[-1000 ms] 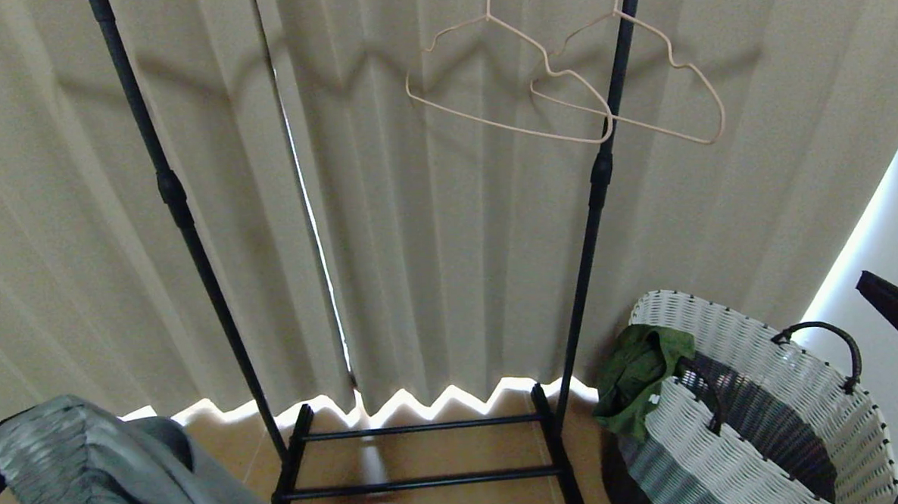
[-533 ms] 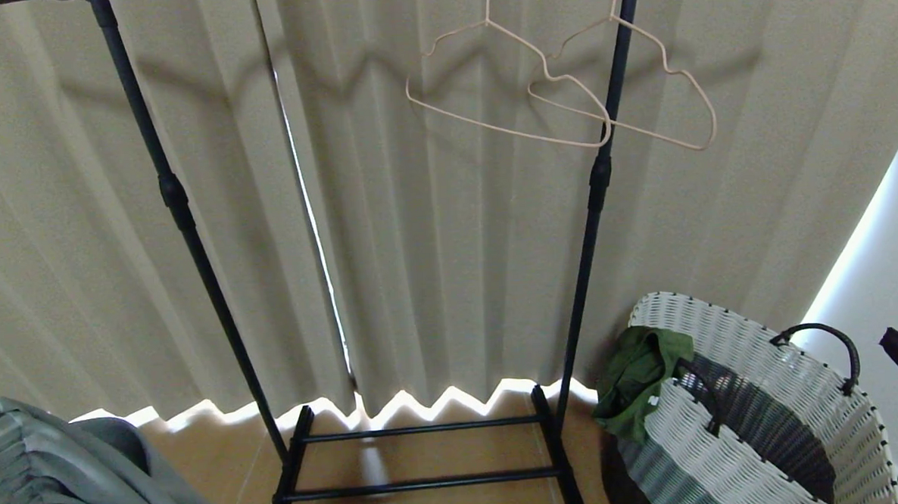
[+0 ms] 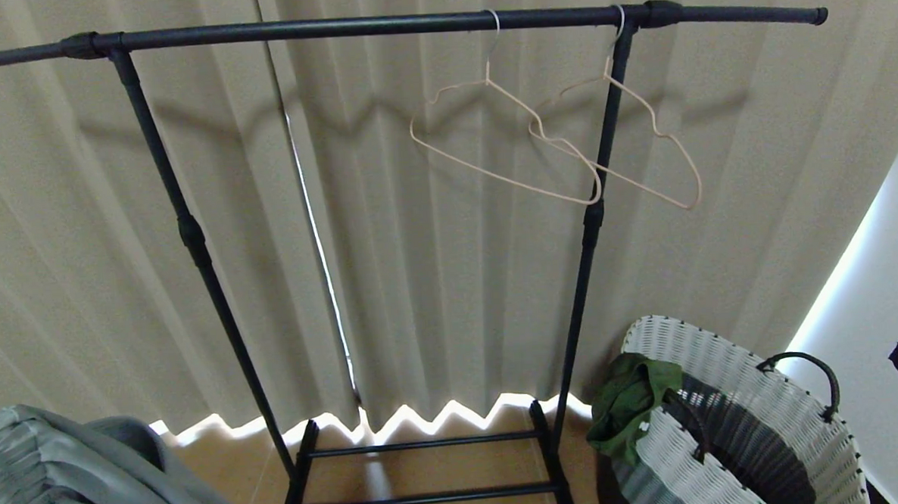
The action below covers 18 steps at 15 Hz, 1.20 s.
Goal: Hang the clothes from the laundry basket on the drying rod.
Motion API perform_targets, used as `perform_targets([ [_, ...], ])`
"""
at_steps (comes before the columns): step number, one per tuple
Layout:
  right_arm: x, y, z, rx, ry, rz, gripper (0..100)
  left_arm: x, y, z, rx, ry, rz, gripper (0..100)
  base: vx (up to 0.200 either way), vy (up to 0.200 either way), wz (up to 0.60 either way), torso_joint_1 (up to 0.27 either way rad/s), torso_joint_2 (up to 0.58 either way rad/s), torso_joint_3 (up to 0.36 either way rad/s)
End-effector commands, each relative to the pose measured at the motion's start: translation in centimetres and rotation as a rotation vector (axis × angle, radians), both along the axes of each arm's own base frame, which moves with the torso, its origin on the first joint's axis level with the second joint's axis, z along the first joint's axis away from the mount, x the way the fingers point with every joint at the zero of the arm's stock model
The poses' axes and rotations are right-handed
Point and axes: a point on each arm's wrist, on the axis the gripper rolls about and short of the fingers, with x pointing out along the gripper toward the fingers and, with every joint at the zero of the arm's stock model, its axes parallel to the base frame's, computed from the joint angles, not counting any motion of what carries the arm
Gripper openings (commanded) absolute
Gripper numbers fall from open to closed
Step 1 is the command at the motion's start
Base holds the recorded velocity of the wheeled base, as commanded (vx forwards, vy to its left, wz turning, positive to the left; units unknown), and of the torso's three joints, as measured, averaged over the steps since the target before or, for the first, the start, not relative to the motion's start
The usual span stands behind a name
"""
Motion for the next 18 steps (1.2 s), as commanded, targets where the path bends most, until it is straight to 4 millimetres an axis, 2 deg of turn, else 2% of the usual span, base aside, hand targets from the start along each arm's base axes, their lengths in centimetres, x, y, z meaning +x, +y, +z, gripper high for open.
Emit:
perform_targets([
  [1, 0.06, 0.01, -0.30, -0.001, 0.017, 0.002, 100, 0.21, -0.05, -0.32, -0.003, 0.000, -0.005, 0, 0.000, 0.000, 0.00, 0.115, -0.46, -0.325],
  [10, 0.13, 0.00, -0.60, -0.003, 0.036, -0.004, 100, 0.23, -0.08, -0.23, -0.076, -0.041, -0.013, 0, 0.000, 0.000, 0.00, 0.155, -0.45, -0.305],
  [14, -0.13, -0.01, -0.90, 0.044, 0.042, -0.001, 100, 0.36, -0.12, -0.20, -0.078, -0.034, -0.020, 0, 0.000, 0.000, 0.00, 0.031, -0.08, -0.052],
  [18, 0.59, 0.15, -0.45, 0.062, 0.073, 0.061, 100, 0.36, -0.16, -0.28, -0.078, -0.030, -0.034, 0, 0.200, 0.000, 0.00, 0.005, -0.01, 0.000],
])
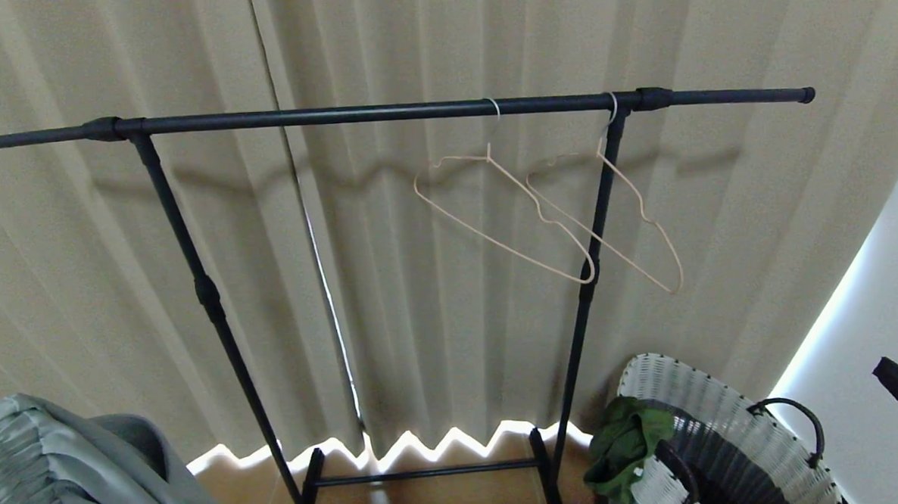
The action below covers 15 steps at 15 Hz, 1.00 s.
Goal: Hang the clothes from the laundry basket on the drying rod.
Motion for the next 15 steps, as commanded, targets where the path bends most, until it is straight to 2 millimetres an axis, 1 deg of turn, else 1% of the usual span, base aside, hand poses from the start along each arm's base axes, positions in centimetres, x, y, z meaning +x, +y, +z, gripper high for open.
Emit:
perform_targets([
  [1, 0.9, 0.1, 0.5, -0.001, 0.042, 0.007, 100, 0.1, 0.0, -0.2, 0.000, 0.008, -0.016, 0, 0.200, 0.000, 0.00, 0.012, 0.00, -0.002],
  [2, 1.1, 0.1, 0.8, -0.001, 0.058, 0.010, 100, 0.1, -0.1, -0.2, 0.001, 0.010, -0.024, 0, 0.200, 0.000, 0.00, 0.012, 0.00, -0.002],
  [3, 1.6, 0.1, 1.7, 0.009, 0.084, 0.015, 100, 0.1, -0.1, -0.3, 0.000, 0.018, -0.025, 0, 0.200, 0.000, 0.00, 0.002, 0.00, 0.002],
  [5, 2.0, 0.2, 2.6, 0.017, 0.117, 0.025, 100, 0.1, -0.1, -0.4, 0.004, 0.023, -0.025, 0, 0.200, 0.000, 0.00, 0.005, 0.00, 0.000],
  [8, 3.6, 0.2, 3.8, 0.018, 0.165, 0.029, 100, 0.3, -0.1, -0.7, 0.008, 0.036, -0.024, 0, 0.200, 0.000, 0.00, 0.004, 0.00, -0.001],
  [9, 4.8, 0.3, 4.1, 0.015, 0.187, 0.027, 100, 0.3, -0.1, -0.8, 0.010, 0.040, -0.024, 0, 0.200, 0.000, 0.00, 0.002, 0.00, 0.002],
  [10, 5.5, 0.3, 4.3, 0.015, 0.200, 0.027, 100, 0.3, -0.1, -1.0, 0.013, 0.046, -0.024, 0, 0.200, 0.000, 0.00, -0.002, 0.00, 0.002],
  [11, 7.0, 0.4, 4.5, 0.014, 0.236, 0.027, 100, 0.3, -0.1, -1.3, 0.017, 0.054, -0.025, 0, 0.200, 0.000, 0.00, 0.002, 0.01, 0.002],
  [12, 8.0, 0.4, 4.7, 0.013, 0.261, 0.028, 100, 0.3, -0.1, -1.2, 0.017, 0.052, -0.025, 0, 0.200, 0.000, 0.00, 0.002, 0.01, -0.002],
  [13, 8.2, 0.4, 4.8, 0.013, 0.262, 0.028, 100, 0.3, -0.1, -1.2, 0.017, 0.052, -0.025, 0, 0.000, 0.000, 0.00, 0.000, 0.00, 0.000],
  [14, 10.2, 0.8, 5.1, 0.010, 0.298, 0.046, 100, 0.3, -0.1, -1.2, 0.017, 0.051, -0.024, 0, 0.000, 0.000, 0.00, 0.000, 0.00, 0.000],
  [15, 11.3, 1.2, 5.2, 0.006, 0.319, 0.059, 100, 0.3, -0.1, -1.1, 0.015, 0.048, -0.024, 0, 0.000, 0.000, 0.00, 0.000, 0.00, 0.000],
])
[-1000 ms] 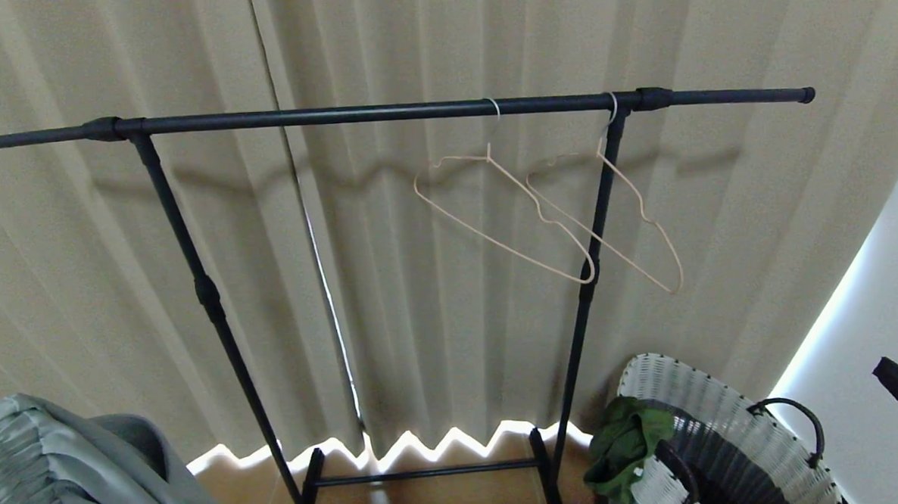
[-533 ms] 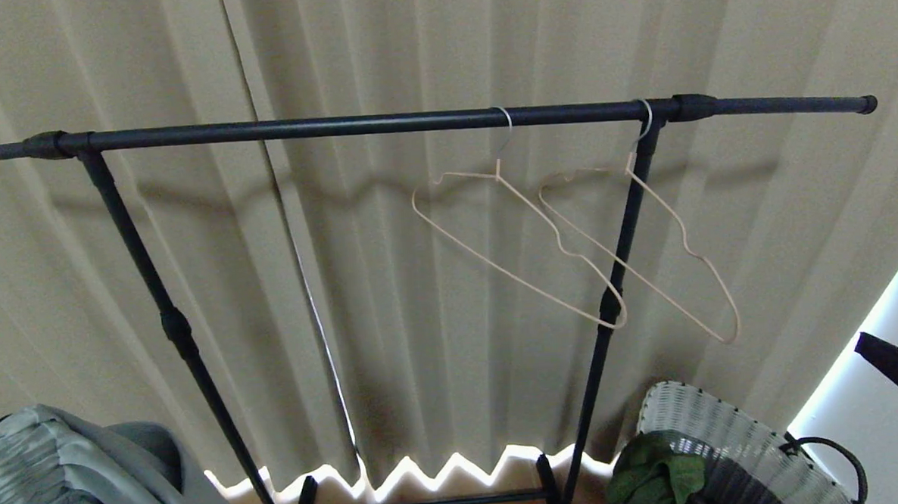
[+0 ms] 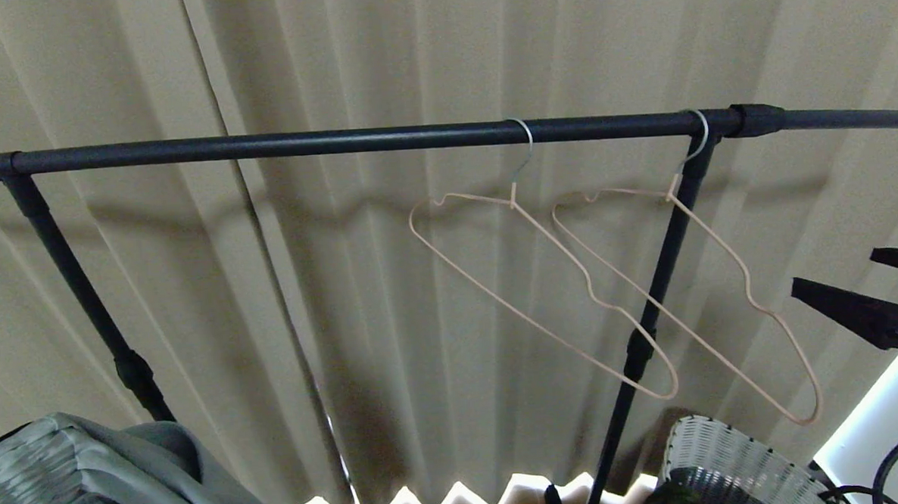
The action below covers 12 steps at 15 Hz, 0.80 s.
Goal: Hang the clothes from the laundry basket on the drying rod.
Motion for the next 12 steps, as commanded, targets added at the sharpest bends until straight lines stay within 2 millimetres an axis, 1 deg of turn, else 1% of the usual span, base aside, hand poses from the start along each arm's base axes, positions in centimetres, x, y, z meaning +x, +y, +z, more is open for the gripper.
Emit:
perform_targets([
  [1, 4.5, 0.9, 0.1, -0.007, 0.092, 0.034, 100, 0.1, 0.0, 0.1, -0.001, -0.001, 0.001, 0, 0.000, 0.000, 0.00, 0.000, 0.00, 0.000],
  [2, 5.3, 1.3, 0.5, -0.009, 0.112, 0.048, 100, 0.1, 0.0, 0.1, 0.001, 0.002, 0.000, 0, 0.000, 0.000, 0.00, 0.000, 0.00, 0.000],
  [3, 5.6, 1.5, 0.8, -0.010, 0.118, 0.057, 100, 0.2, 0.0, 0.0, 0.000, 0.007, 0.001, 0, 0.000, 0.000, 0.00, 0.000, 0.00, 0.000],
  [4, 6.1, 2.2, 1.2, -0.016, 0.157, 0.086, 100, 0.3, -0.1, 0.0, 0.003, 0.014, 0.000, 0, 0.000, 0.000, 0.00, 0.000, 0.00, 0.000],
  [5, 6.1, 2.2, 1.2, -0.016, 0.157, 0.086, 100, 0.3, -0.1, 0.0, 0.003, 0.014, 0.000, 0, 0.000, 0.000, 0.00, 0.000, 0.00, 0.000],
  [6, 6.6, 3.1, 1.0, -0.031, 0.235, 0.117, 100, 0.6, -0.1, -0.1, 0.006, 0.031, 0.000, 0, 0.000, 0.000, 0.00, 0.000, 0.00, 0.000],
  [7, 7.2, 3.5, 0.3, -0.045, 0.278, 0.114, 100, 0.7, -0.1, -0.2, 0.007, 0.037, 0.002, 0, 0.000, 0.000, 0.00, 0.000, 0.00, 0.000],
  [8, 7.9, 3.8, -0.4, -0.065, 0.309, 0.090, 100, 0.8, -0.1, -0.2, 0.008, 0.041, 0.000, 0, 0.000, 0.000, 0.00, 0.000, 0.00, 0.000],
  [10, 8.8, 4.2, -1.3, -0.111, 0.339, 0.026, 100, 0.8, -0.1, -0.3, 0.010, 0.044, 0.000, 0, 0.000, 0.000, 0.00, 0.000, 0.00, 0.000],
  [12, 9.0, 4.4, -1.0, -0.111, 0.331, 0.011, 100, 0.8, -0.2, -0.3, 0.011, 0.047, 0.000, 0, 0.000, 0.000, 0.00, 0.000, 0.00, 0.000],
])
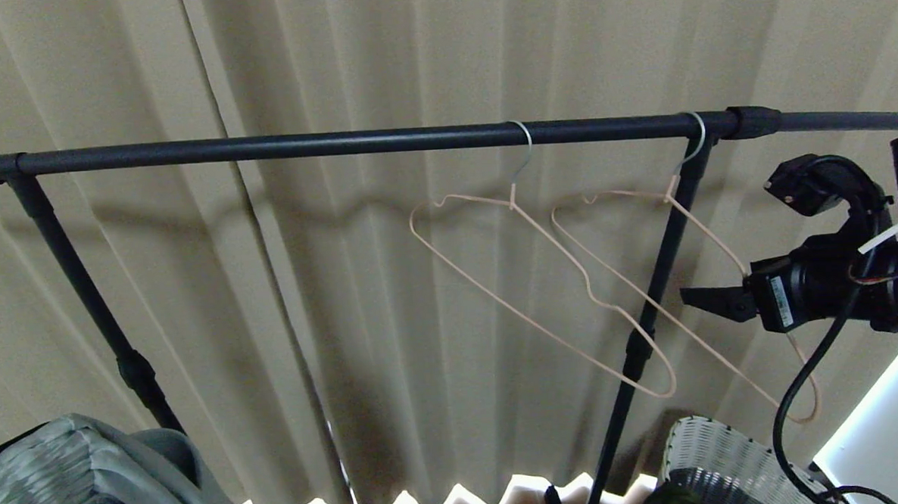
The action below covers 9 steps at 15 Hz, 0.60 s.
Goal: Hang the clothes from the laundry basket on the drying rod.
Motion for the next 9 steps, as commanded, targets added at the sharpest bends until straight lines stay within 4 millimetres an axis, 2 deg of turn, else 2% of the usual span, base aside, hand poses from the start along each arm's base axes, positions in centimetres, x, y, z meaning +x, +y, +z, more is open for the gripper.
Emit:
perform_targets([
  [1, 0.73, 0.41, -0.37, -0.003, 0.016, 0.008, 100, 0.10, -0.02, -0.06, 0.002, 0.006, 0.000, 0, 0.000, 0.000, 0.00, 0.000, 0.00, 0.000],
  [9, 1.13, 1.02, 0.18, 0.007, -0.005, 0.025, 100, 0.10, -0.02, -0.10, 0.002, 0.007, 0.000, 0, 0.000, 0.000, 0.00, 0.000, 0.00, 0.000],
])
